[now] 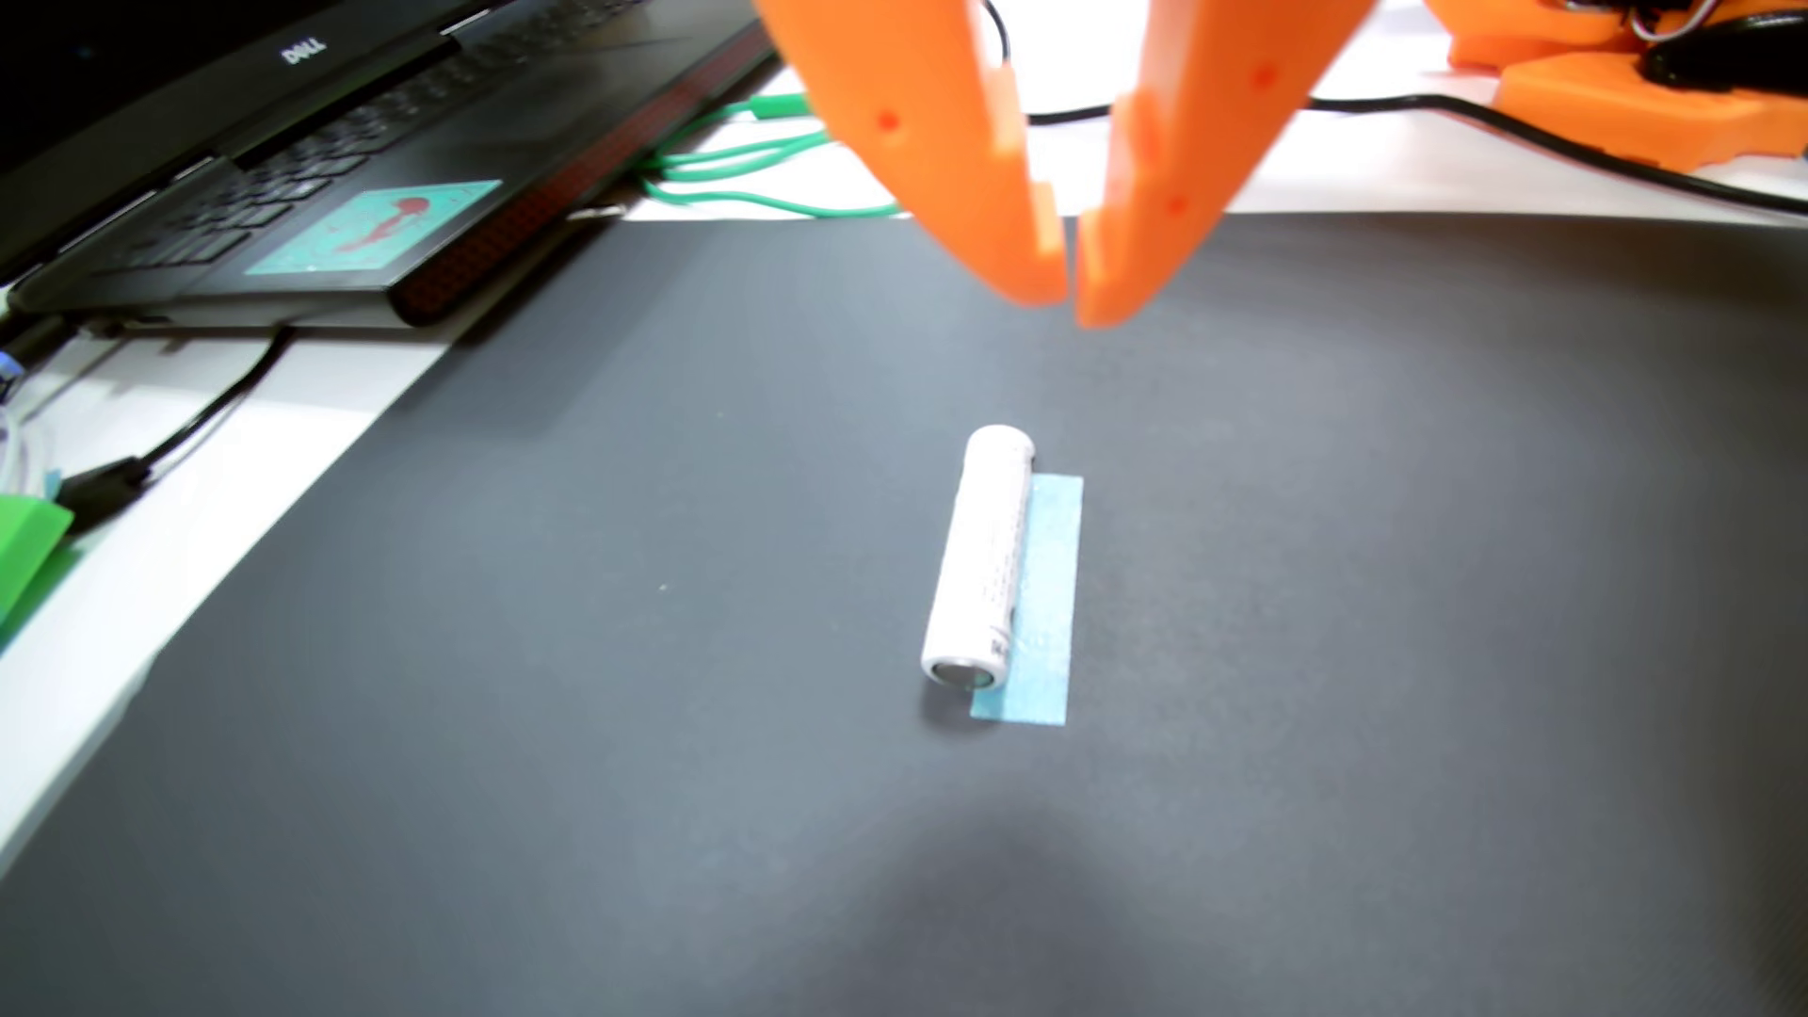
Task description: Insert Battery
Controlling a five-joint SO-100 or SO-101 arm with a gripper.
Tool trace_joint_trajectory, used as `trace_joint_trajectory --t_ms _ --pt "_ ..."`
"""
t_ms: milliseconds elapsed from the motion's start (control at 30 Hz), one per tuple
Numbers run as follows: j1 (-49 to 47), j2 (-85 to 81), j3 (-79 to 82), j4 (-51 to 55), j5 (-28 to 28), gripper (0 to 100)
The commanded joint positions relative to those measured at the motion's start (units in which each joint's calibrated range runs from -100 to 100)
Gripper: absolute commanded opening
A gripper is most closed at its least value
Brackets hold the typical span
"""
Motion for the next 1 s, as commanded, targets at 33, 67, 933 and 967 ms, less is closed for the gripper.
trace_joint_trajectory --t_ms 33,67,933,967 --pt "1.1 0.2 -1.3 -4.2 0.5 3" --pt "1.2 0.2 -0.7 -5.1 0.5 3" --pt "7.6 17.1 -6.1 -11.5 -2.5 3" --pt "7.6 17.3 -6.3 -11.5 -2.5 3"
